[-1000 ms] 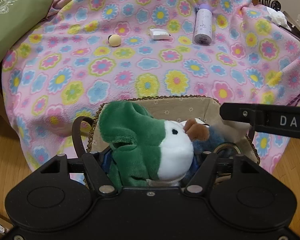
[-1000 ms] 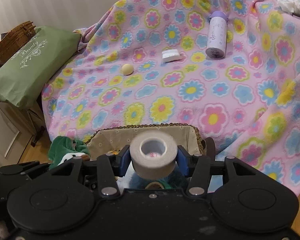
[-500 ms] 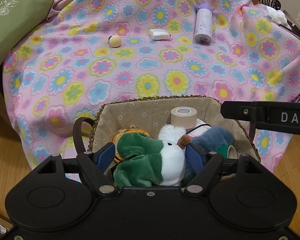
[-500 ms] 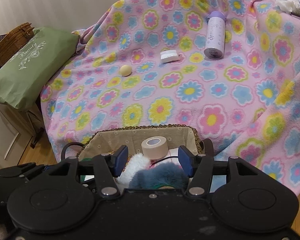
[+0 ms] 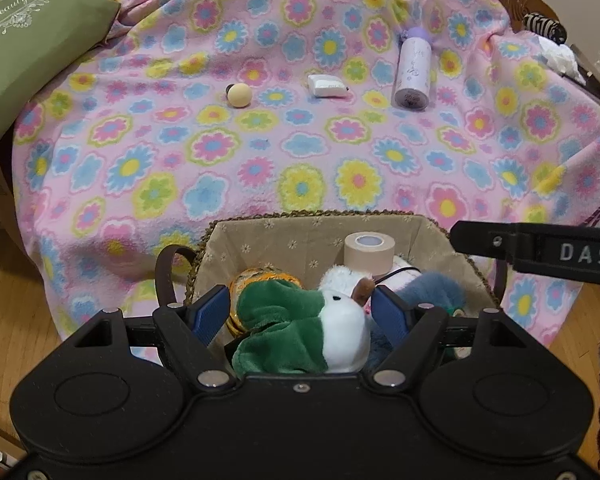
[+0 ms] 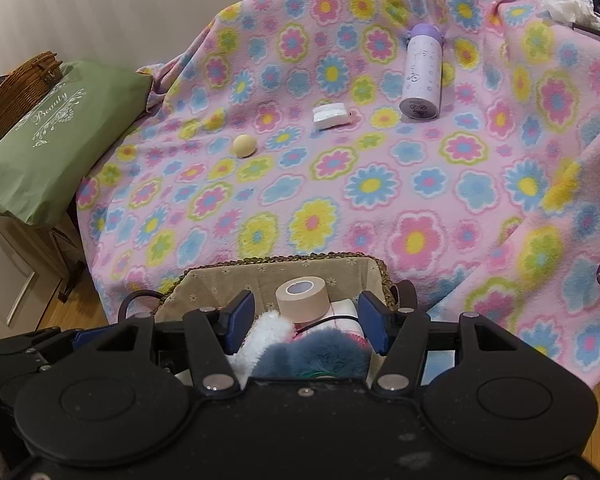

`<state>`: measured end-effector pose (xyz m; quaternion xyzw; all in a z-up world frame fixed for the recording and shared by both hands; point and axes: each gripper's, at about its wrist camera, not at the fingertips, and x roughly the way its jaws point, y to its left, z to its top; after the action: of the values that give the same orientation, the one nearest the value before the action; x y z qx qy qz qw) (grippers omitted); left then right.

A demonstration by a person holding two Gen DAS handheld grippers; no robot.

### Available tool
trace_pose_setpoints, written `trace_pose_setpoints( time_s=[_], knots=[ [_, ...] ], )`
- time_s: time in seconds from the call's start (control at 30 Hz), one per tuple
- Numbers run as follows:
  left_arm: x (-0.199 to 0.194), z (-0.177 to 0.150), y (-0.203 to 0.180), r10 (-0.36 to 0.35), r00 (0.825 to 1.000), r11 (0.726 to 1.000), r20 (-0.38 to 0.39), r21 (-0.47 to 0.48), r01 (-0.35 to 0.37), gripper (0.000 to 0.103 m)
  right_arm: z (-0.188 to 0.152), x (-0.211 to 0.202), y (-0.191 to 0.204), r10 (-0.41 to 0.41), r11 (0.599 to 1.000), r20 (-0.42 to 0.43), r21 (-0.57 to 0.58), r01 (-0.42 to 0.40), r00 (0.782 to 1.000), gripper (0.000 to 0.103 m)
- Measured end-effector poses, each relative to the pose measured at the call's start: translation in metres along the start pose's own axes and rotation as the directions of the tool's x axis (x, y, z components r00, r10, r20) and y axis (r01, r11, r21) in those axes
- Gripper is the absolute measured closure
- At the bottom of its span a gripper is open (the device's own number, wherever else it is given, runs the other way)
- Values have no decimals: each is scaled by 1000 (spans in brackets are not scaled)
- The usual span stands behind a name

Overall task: Organize soft objects
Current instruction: 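Lower the bird plush and beige tape into the basket and open both tools, then withdraw both tools from the basket toward the cream ball and white pack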

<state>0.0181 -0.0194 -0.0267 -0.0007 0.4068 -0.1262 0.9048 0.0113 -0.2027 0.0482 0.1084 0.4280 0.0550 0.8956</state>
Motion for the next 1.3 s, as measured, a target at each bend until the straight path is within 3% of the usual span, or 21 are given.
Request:
trace_pose_setpoints(
  time_s=[0.2, 1.3],
  knots=[
    [-7, 0, -5, -5, 999, 1000, 39, 19, 4, 29, 1, -1, -1, -5, 1000, 4, 6, 5, 1000, 45],
    [-2, -1, -3, 38, 999, 999, 24, 15, -38, 29, 0, 2, 0, -1, 1000, -19, 2, 1, 1000, 43]
  ],
)
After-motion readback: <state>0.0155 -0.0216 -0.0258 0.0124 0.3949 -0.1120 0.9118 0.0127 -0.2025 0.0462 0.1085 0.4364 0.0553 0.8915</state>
